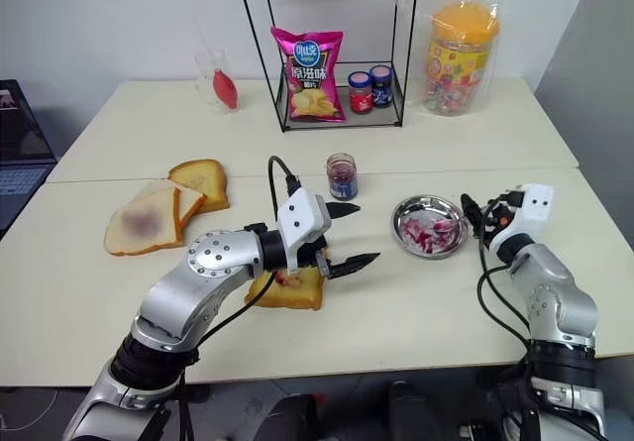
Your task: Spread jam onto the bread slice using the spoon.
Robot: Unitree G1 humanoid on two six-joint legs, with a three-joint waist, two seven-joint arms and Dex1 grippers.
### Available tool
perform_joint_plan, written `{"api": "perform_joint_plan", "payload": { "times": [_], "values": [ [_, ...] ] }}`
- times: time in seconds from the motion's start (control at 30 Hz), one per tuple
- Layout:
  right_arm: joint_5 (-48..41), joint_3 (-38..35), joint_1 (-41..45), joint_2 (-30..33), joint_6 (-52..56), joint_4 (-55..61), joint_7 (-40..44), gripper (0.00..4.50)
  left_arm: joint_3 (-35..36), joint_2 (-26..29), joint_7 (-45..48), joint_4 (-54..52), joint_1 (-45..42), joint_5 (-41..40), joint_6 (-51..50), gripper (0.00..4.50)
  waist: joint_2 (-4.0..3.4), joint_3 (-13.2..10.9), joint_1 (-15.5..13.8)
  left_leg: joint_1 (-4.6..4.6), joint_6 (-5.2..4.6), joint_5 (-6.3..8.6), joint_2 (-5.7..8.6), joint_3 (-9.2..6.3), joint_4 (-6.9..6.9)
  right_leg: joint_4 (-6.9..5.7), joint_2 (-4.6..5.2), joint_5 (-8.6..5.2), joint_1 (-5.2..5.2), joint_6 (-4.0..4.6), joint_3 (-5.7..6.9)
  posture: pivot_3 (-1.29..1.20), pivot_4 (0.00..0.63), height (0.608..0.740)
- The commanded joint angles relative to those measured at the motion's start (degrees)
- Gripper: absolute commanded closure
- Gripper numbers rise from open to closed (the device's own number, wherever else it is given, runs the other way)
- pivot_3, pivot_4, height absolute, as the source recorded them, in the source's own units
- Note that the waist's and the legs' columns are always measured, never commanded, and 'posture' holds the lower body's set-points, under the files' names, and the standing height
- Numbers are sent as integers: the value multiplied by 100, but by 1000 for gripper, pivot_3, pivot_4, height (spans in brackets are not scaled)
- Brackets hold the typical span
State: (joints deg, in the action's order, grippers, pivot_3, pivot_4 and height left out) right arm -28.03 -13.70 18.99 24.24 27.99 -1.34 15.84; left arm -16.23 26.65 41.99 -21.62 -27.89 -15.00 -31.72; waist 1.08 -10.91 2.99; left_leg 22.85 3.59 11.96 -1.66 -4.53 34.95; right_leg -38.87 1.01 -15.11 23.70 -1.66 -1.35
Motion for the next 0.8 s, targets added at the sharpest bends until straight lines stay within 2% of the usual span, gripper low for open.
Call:
{"api": "perform_joint_plan", "payload": {
  "times": [0.03, 0.13, 0.33, 0.43, 0.6, 0.8],
  "values": [
    [630, 228, -87, 21, -645, 328, -59, 1122, 70, 55, 68, -95, 25, 47, 189, 0, 0, 0, 1, -1, 0, 0, 0, 0, 0, 0, 0, 0, 0, 0, 0, 0, 150, 740],
    [1041, 367, -166, 36, -978, 309, -111, 1122, 92, 90, 56, -120, 67, 51, 202, 0, 0, 0, -6, -2, 0, 0, 0, 0, 0, -1, 0, 0, 0, 0, 1, 0, 150, 740],
    [1270, 42, -5, -170, -1270, 115, -601, 1122, 119, 70, -29, -118, 86, 85, 231, 0, 0, 0, -12, -2, 1, 0, 0, 0, 1, -1, 1, 1, -1, -1, 0, 0, 150, 740],
    [1219, -205, 155, -275, -1365, -8, -886, 1122, 190, 94, -3, -144, 101, 42, 261, 0, 0, 0, -12, -3, 1, 0, 0, 0, 1, -2, 1, 1, -3, -1, 0, 0, 150, 740],
    [997, -284, 213, -346, -1493, 317, -670, 1122, 618, 201, -112, -160, 102, -47, 204, 0, 0, 0, -12, -4, 1, 0, 1, 0, 2, -2, 2, 2, -4, -2, 0, 0, 150, 740],
    [420, -131, -89, 84, -1030, 1439, 328, 1122, 1745, 1411, 277, 138, 464, -80, 98, 0, -1, 0, 21, -10, 0, 0, -2, 0, 1, -6, 0, 2, -4, -2, 0, 0, 150, 740]
  ]
}}
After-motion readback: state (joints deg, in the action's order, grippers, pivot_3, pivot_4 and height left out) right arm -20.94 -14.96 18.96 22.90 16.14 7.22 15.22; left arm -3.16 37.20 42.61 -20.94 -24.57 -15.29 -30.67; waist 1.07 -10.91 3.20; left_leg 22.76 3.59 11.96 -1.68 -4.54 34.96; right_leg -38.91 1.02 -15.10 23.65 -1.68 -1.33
